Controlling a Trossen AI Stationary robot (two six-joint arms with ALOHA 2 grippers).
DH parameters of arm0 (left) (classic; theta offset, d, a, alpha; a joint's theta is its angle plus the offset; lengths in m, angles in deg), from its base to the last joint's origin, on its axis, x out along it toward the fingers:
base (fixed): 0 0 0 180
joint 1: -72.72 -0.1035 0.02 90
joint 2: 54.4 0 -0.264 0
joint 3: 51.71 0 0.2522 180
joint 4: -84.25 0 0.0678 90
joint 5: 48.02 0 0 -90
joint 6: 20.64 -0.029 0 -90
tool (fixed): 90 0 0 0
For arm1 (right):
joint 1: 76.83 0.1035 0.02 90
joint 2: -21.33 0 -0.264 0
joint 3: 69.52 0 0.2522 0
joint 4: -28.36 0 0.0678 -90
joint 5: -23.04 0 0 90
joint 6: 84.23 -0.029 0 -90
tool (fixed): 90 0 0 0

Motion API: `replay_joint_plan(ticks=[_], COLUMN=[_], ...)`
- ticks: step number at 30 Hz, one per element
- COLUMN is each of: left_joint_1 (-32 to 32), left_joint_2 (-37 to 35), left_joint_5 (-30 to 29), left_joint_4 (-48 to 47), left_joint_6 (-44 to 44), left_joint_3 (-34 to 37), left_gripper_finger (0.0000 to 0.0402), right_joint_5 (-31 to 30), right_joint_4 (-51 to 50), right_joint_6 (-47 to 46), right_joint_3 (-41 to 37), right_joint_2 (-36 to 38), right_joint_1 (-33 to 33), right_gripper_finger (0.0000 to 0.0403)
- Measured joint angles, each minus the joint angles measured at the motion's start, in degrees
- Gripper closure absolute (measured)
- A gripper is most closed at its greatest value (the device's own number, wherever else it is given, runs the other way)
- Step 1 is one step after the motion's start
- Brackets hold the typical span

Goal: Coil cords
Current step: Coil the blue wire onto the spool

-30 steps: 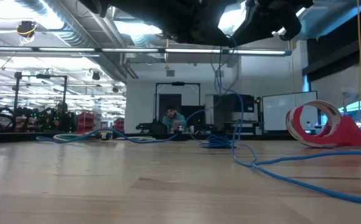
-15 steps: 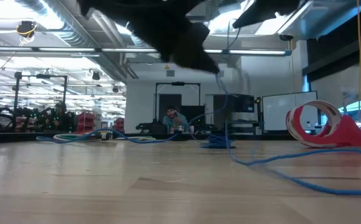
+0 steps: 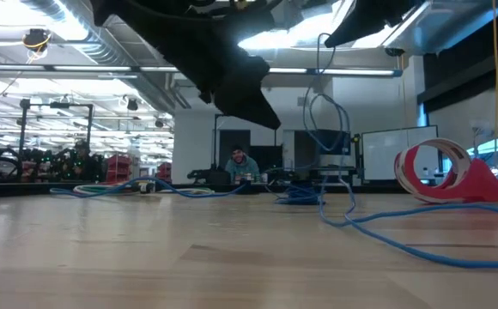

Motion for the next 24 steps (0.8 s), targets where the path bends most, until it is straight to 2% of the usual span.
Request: replay_joint_plan(ticks=[6,10,13,16,19,24], left_joint_1=[0.1,-0.7,-2.4,-5.1,-7.5,-9.8], left_joint_2=[-3.5,-4.4,-4.4,-4.4,-4.4,-4.5], left_joint_5=[1.5,3.8,8.7,14.3,16.0,24.3], left_joint_4=[-0.1,6.5,13.4,17.2,18.1,18.0], left_joint_6=[6.8,6.0,3.5,4.5,6.3,7.3], left_joint_3=[-0.1,-0.1,-0.1,-0.1,-0.1,-0.1], left_gripper_finger=[0.0260,0.0215,0.0203,0.0203,0.0206,0.0207], right_joint_5=[0.0,0.0,0.0,0.0,0.0,0.0], right_joint_4=[-0.7,-0.7,-0.8,-0.8,-0.8,-0.8], right_joint_6=[-0.4,-0.4,-0.4,-0.4,-0.4,0.0], right_joint_3=[0.0,0.0,0.0,0.0,0.0,0.0], right_joint_2=[0.0,0.0,-0.1,-0.1,-0.1,-0.1], right_joint_1=[0.0,0.0,0.0,0.0,0.0,0.0], right_gripper_finger=[0.0399,0.0399,0.0399,0.0399,0.0398,0.0398])
